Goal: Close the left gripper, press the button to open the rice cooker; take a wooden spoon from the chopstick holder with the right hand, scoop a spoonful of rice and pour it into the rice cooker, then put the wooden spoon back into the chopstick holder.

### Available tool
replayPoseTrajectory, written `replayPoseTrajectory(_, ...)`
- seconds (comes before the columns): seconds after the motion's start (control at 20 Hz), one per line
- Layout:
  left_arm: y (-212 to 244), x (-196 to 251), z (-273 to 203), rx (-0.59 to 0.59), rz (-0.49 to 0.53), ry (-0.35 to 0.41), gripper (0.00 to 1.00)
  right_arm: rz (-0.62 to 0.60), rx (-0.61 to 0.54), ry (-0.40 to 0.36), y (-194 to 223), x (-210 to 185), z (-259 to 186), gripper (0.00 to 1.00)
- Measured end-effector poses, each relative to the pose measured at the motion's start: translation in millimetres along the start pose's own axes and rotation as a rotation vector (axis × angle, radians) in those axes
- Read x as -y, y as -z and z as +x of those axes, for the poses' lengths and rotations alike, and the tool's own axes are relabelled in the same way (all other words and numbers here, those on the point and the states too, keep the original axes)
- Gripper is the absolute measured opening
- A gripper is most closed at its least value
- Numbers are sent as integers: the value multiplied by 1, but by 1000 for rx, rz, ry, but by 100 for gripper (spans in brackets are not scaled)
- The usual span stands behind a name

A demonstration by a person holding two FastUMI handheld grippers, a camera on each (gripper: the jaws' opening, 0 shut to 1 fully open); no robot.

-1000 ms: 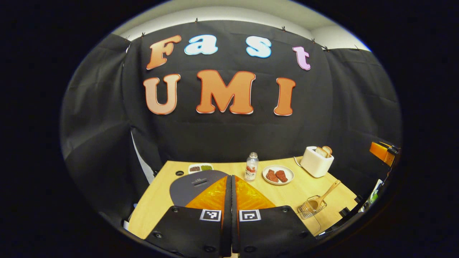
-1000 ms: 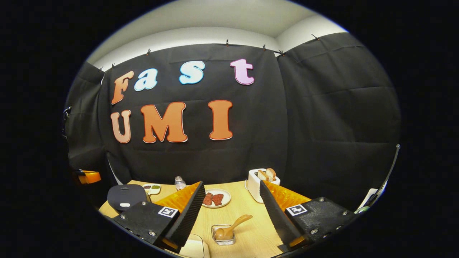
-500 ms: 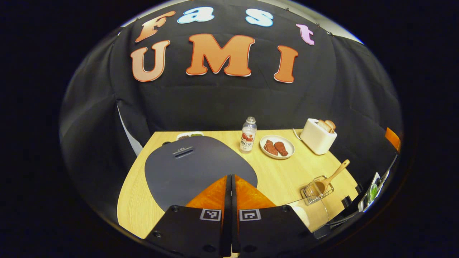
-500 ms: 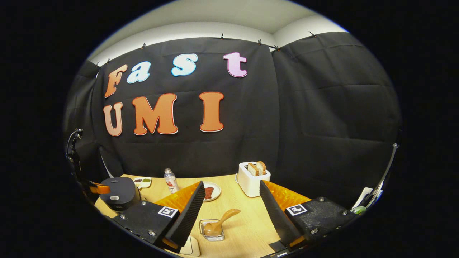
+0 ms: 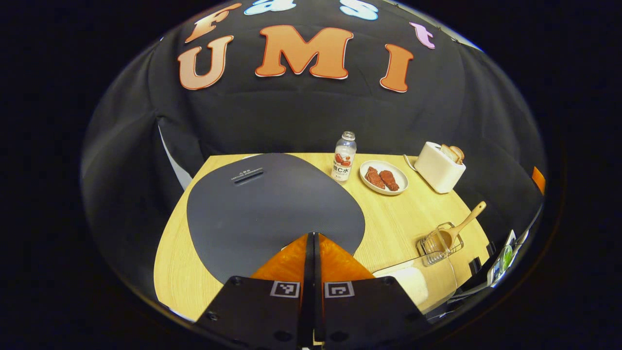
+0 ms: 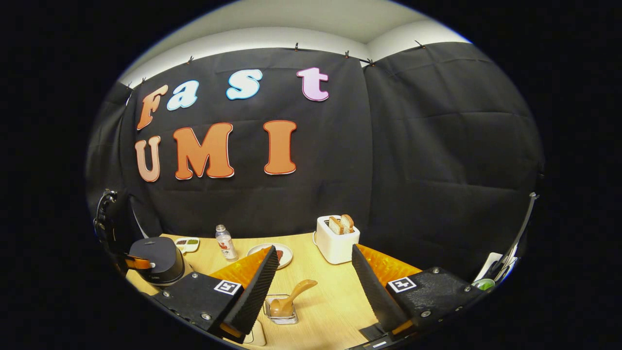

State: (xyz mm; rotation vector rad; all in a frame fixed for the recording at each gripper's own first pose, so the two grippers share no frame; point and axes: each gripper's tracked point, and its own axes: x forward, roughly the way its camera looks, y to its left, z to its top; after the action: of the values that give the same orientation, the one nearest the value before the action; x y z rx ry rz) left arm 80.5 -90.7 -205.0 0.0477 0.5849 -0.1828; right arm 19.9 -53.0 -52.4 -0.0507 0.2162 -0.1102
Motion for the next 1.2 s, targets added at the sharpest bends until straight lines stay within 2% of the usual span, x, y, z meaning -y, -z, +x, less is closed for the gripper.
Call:
replayPoseTrajectory(0.1, 3, -1, 1, -22, -38, 12, 6, 7, -5, -3, 2, -1, -3, 94)
replayPoseTrajectory(0.25, 0, -1, 0, -22, -36, 21, 6, 18, -11, -15, 6, -6, -5, 94)
replayPoseTrajectory(0.4, -11, -5, -16, 5, -28, -27, 5, 24, -14, -21, 6, -4, -8, 94)
replayPoseTrajectory(0.6, -97, -22, -72, 243, -7, -126, 5, 63, 4, -19, 3, -1, -10, 94)
replayPoseTrajectory(0.7, -129, -28, -102, 334, -24, -145, 5, 81, 5, -25, 3, -1, -8, 94)
replayPoseTrajectory(0.75, -138, -32, -113, 360, -41, -152, 5, 86, 7, -26, 3, 0, -6, 99)
replayPoseTrajectory(0.8, -142, -37, -123, 381, -54, -158, 5, 92, 8, -30, 5, 0, -4, 94)
replayPoseTrajectory(1.0, -155, -56, -154, 470, -97, -203, 5, 137, -1, -75, 15, -8, 9, 94)
replayPoseTrajectory(1.2, -161, -75, -178, 510, -83, -273, 5, 178, -35, -95, 37, -6, 39, 94)
